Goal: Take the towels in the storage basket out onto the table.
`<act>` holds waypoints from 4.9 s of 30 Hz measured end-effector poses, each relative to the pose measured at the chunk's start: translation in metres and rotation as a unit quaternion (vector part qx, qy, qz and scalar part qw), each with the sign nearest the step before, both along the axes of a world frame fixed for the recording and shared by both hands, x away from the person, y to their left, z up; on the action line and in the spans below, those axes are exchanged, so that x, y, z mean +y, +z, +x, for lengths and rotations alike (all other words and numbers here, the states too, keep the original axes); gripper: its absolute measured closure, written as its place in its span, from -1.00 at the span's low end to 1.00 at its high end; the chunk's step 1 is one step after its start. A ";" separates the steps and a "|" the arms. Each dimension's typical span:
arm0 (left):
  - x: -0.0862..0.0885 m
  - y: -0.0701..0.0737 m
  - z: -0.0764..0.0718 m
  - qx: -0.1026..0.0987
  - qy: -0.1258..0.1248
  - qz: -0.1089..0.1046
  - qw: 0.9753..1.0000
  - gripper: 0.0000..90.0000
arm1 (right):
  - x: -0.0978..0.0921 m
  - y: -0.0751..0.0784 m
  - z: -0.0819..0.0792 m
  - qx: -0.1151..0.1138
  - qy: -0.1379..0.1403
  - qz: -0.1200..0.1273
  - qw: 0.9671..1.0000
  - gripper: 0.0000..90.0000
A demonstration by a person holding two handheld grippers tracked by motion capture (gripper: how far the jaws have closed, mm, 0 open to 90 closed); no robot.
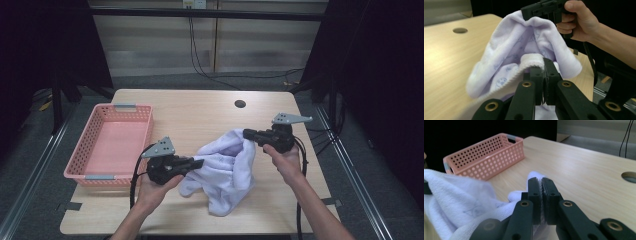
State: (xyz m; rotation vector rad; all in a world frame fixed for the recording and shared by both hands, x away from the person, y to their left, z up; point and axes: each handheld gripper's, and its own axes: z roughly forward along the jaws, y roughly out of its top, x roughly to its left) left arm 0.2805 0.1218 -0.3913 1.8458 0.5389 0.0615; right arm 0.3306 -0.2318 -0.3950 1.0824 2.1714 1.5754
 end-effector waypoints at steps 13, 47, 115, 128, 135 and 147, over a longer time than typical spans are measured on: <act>0.020 0.068 -0.016 -0.081 0.022 -0.053 0.995 0.96 | -0.027 0.077 0.051 -0.054 -0.056 -0.002 0.997 0.93; 0.036 -0.037 -0.004 0.048 0.074 0.028 0.996 0.78 | 0.048 -0.071 -0.049 0.089 0.104 -0.049 0.989 0.39; -0.004 -0.103 0.025 0.120 0.041 0.149 0.981 0.07 | -0.038 -0.086 -0.112 0.103 0.105 -0.074 0.986 0.88; -0.028 -0.100 0.011 0.109 -0.054 0.160 0.980 0.90 | -0.052 -0.075 -0.089 0.090 0.055 -0.034 0.994 0.88; -0.007 -0.067 0.027 0.094 -0.012 0.085 0.992 0.90 | -0.063 -0.056 -0.083 0.067 0.042 -0.003 0.997 0.88; -0.001 0.019 0.062 0.022 0.043 0.015 0.999 0.90 | -0.060 0.006 -0.037 0.004 0.027 0.055 0.998 0.89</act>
